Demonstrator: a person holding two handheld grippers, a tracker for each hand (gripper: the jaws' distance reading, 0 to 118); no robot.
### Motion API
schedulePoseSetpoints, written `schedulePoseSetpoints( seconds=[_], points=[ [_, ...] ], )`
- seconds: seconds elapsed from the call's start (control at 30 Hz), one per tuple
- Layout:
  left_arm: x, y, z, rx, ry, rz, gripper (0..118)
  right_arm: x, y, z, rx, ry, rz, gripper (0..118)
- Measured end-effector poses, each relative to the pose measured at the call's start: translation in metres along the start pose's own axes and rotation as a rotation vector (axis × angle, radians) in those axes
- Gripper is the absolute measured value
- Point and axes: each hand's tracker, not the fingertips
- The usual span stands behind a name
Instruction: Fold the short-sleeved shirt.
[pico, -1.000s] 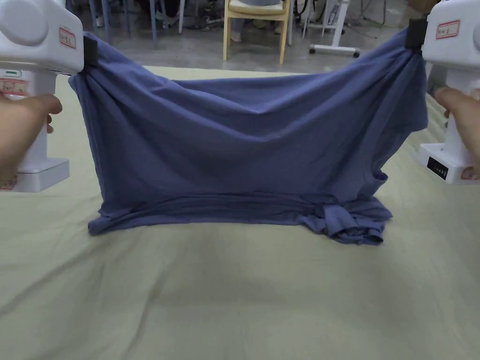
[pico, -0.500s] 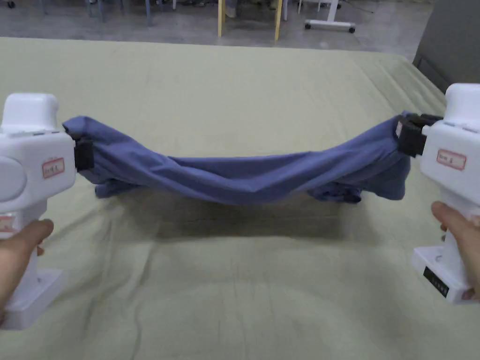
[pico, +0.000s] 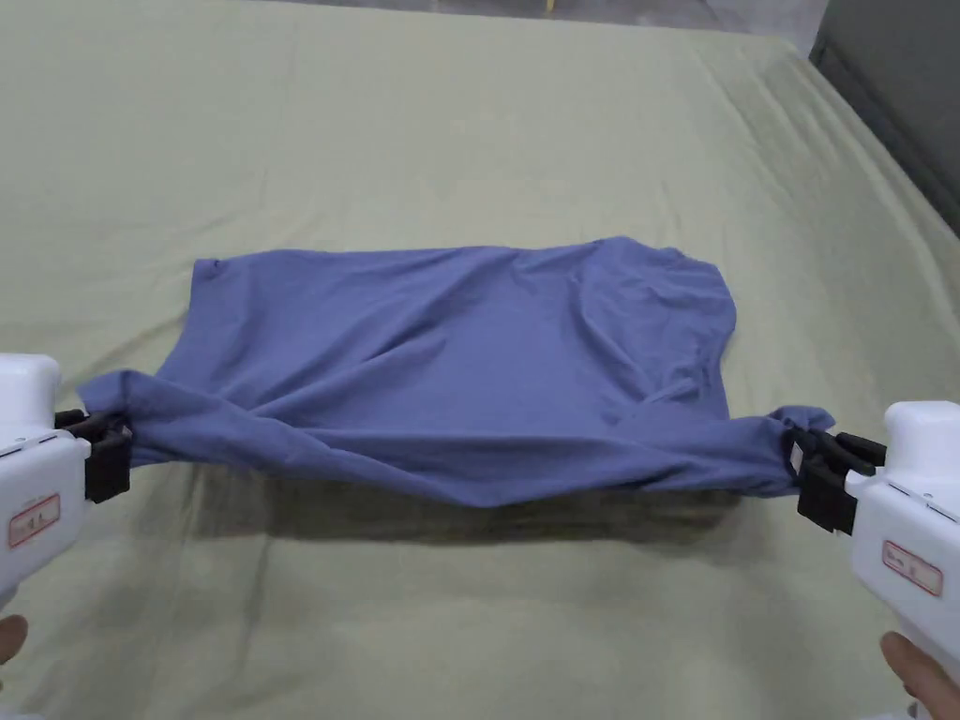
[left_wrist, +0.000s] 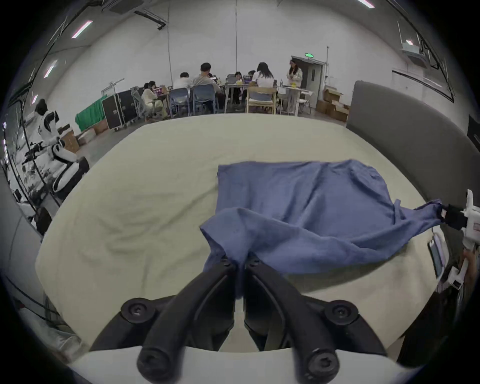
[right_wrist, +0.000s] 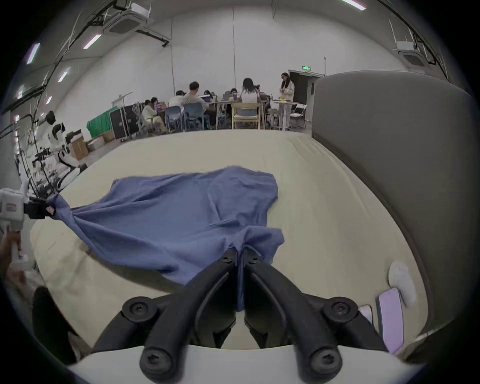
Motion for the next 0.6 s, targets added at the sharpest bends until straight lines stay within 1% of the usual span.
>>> schedulePoseSetpoints(
  seconds=[0.1, 0.13, 0.23, 0.27, 0.33, 0.43, 0.6],
  points=[
    [0.008, -0.032, 0.018, -0.062, 0.046, -0.096, 3, 0.004, -0.024, 0.026, -0.046, -0.001, 0.005, 5],
    [0.010, -0.041, 0.023, -0.083, 0.041, -0.112, 3, 0.004, -0.030, 0.034, -0.061, 0.000, 0.004, 5],
    [0.021, -0.070, 0.034, -0.148, 0.023, -0.162, 3, 0.002, -0.050, 0.051, -0.111, -0.007, 0.041, 5],
    [0.026, -0.078, 0.037, -0.164, 0.036, -0.169, 3, 0.001, -0.057, 0.055, -0.139, 0.010, 0.042, 5],
    [0.031, -0.091, 0.043, -0.178, 0.047, -0.165, 3, 0.001, -0.069, 0.061, -0.174, 0.003, 0.041, 5],
    [0.031, -0.101, 0.047, -0.209, 0.052, -0.157, 3, 0.005, -0.085, 0.064, -0.234, 0.005, 0.012, 5],
    [0.023, -0.106, 0.039, -0.249, 0.047, -0.127, 3, 0.002, -0.098, 0.058, -0.288, 0.007, 0.018, 5]
  ],
)
